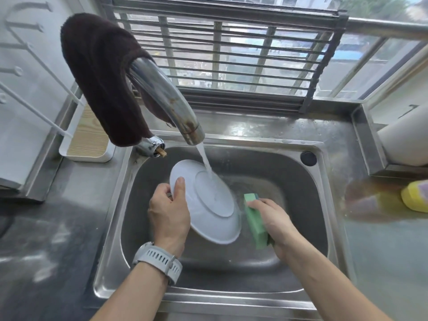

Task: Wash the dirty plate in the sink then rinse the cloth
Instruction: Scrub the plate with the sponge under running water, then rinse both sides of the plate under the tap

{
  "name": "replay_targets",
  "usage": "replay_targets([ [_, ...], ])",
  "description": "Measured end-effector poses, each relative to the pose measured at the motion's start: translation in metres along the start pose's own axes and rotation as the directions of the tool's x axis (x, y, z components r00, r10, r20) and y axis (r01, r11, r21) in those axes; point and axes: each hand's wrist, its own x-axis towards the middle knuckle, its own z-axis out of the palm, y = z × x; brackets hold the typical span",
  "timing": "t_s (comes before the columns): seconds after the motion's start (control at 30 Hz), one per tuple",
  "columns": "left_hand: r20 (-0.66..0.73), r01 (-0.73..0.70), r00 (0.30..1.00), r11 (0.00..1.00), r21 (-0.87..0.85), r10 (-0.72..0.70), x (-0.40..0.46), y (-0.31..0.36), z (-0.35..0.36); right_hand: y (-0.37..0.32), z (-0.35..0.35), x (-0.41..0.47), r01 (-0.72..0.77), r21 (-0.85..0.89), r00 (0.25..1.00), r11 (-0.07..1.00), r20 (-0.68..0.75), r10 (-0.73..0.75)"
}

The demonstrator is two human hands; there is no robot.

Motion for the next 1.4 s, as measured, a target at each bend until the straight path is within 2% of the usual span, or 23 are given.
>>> replay_targets([
  [0.03,0.004,0.000,1.000,1.000,0.002,0.000,0.001,-0.002,-0.001,0.002,-0.005,0.001,0.025,-0.043,0.998,0.999,-0.051,-0.028],
  [0.1,0.017,0.002,1.000,1.000,0.009,-0.002,0.001,-0.005,-0.002,0.007,-0.015,0.010,0.043,-0.356,0.979,0.933,-0.173,-0.112],
  [0.17,0.028,0.002,1.000,1.000,0.011,-0.002,-0.001,-0.006,-0.001,0.013,-0.023,0.017,-0.036,-0.700,0.956,0.713,-0.232,-0.179],
  [0.27,0.035,-0.005,0.999,1.000,-0.021,0.006,-0.003,-0.007,0.000,0.026,-0.022,0.021,-0.074,-0.888,0.969,0.454,-0.172,-0.179],
  [0.33,0.052,-0.036,0.998,0.999,-0.039,0.038,-0.004,-0.009,0.000,0.028,-0.017,0.018,-0.045,-0.922,0.981,0.384,-0.115,-0.159],
  [0.37,0.068,-0.070,0.995,0.997,-0.021,0.071,-0.005,-0.009,-0.002,0.022,-0.017,0.014,-0.007,-0.899,0.983,0.439,-0.088,-0.164],
  [0.4,0.090,-0.120,0.989,0.993,0.005,0.119,-0.008,-0.007,-0.003,0.013,-0.017,0.008,0.049,-0.815,0.984,0.577,-0.062,-0.170],
  [0.47,0.175,-0.262,0.952,0.965,0.034,0.252,-0.016,-0.005,-0.004,-0.015,-0.014,-0.013,0.098,-0.384,0.995,0.918,0.018,-0.098],
  [0.5,0.239,-0.345,0.914,0.938,0.035,0.328,-0.022,-0.004,-0.004,-0.029,-0.012,-0.025,0.052,-0.126,0.994,0.991,0.105,-0.038],
  [0.53,0.310,-0.432,0.863,0.901,0.041,0.399,-0.028,-0.004,-0.003,-0.042,-0.011,-0.035,-0.012,0.057,0.978,0.998,0.207,0.000],
  [0.57,0.378,-0.518,0.801,0.854,0.047,0.465,-0.035,-0.004,-0.002,-0.054,-0.011,-0.043,-0.054,0.143,0.959,0.988,0.284,0.011],
  [0.63,0.459,-0.667,0.680,0.742,0.066,0.571,-0.046,-0.006,0.001,-0.069,-0.009,-0.049,-0.052,0.152,0.946,0.987,0.324,0.000],
  [0.73,0.532,-0.776,0.545,0.630,0.029,0.648,-0.051,-0.014,0.002,-0.064,-0.005,-0.040,-0.021,0.090,0.987,0.996,0.160,0.006],
  [0.8,0.630,-0.753,0.491,0.657,-0.039,0.602,-0.045,-0.021,-0.002,-0.051,-0.006,-0.032,-0.025,0.051,0.997,0.998,0.080,0.021],
  [0.83,0.657,-0.709,0.515,0.704,-0.035,0.551,-0.041,-0.025,-0.005,-0.044,-0.009,-0.031,-0.007,0.046,0.997,0.999,0.073,0.003],
  [0.87,0.637,-0.652,0.585,0.758,0.002,0.502,-0.036,-0.028,-0.007,-0.037,-0.012,-0.031,0.026,0.053,0.996,0.998,0.085,-0.031],
  [0.9,0.558,-0.585,0.689,0.809,0.051,0.462,-0.030,-0.032,-0.008,-0.031,-0.015,-0.033,0.071,0.064,0.991,0.995,0.105,-0.078],
  [0.97,0.290,-0.422,0.887,0.886,0.193,0.359,-0.018,-0.037,-0.007,-0.024,-0.018,-0.039,0.166,0.093,0.975,0.982,0.134,-0.178],
  [1.03,0.124,-0.158,0.983,0.958,0.237,0.132,-0.006,-0.034,-0.005,-0.021,-0.019,-0.042,0.223,0.156,0.959,0.962,0.145,-0.246],
  [1.1,0.129,0.063,0.988,0.989,0.134,-0.080,0.004,-0.031,-0.005,-0.019,-0.018,-0.039,0.201,0.277,0.955,0.940,0.156,-0.250],
  [1.2,0.203,0.143,0.972,0.982,-0.120,-0.117,0.010,-0.023,-0.010,-0.017,-0.016,-0.029,0.037,0.510,0.962,0.859,0.214,-0.168],
  [1.3,0.265,0.009,0.964,0.988,-0.156,0.033,0.005,-0.010,-0.021,-0.016,-0.007,-0.017,-0.112,0.555,0.950,0.824,0.303,-0.075],
  [1.4,0.269,-0.178,0.945,0.983,-0.046,0.184,0.003,0.001,-0.033,-0.015,0.008,-0.009,-0.215,0.506,0.916,0.835,0.402,-0.008],
])
